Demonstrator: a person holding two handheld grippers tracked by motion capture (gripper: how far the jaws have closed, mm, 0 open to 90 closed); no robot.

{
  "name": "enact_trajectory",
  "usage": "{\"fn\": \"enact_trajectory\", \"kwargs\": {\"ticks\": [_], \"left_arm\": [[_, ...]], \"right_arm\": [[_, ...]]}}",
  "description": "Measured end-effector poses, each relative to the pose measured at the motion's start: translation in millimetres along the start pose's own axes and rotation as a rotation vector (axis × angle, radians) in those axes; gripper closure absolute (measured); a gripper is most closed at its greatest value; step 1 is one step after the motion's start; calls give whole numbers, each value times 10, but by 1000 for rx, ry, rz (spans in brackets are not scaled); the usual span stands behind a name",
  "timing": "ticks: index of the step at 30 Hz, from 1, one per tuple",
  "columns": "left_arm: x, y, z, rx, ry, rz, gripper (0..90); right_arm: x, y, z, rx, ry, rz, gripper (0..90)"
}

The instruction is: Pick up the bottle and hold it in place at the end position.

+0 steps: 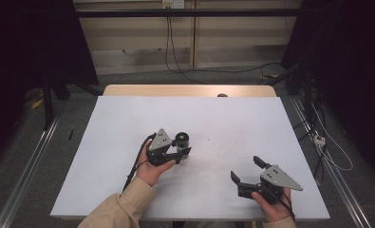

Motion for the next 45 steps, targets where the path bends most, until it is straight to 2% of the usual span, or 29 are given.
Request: {"fn": "enact_trajectory", "kwargs": {"ticks": [9, 19, 21, 28, 30, 33, 42, 45], "left_arm": [[38, 40, -68, 5, 14, -12, 530], [59, 87, -116, 1, 4, -8, 530], [74, 91, -133, 2, 17, -14, 530], [86, 119, -202, -3, 17, -6, 530], [101, 126, -206, -5, 19, -15, 530], [112, 148, -188, 0, 2, -7, 530], [161, 174, -176, 3, -2, -13, 531], [183, 179, -190, 8, 15, -21, 530]], "right_arm": [[6, 3, -2, 2, -8, -1, 46], [13, 4, -4, 1, -12, -7, 46], [14, 6, -3, 1, -10, -8, 47], [12, 6, -3, 0, -9, -11, 46], [13, 6, -1, 1, -6, -12, 46], [13, 5, -1, 2, -5, -13, 46], [11, 7, -2, 1, -3, -13, 47], [11, 8, -2, 2, -3, -14, 47]]}}
Point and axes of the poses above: each handheld gripper's, and its own axes: y roughly forward along the jaws, z roughly out of its underside, x roughly to its left, the point moved 5 cm from there along y, roughly forward along the jaws, and after that the axes turned 1 degree about -z, right-handed, at the moved point
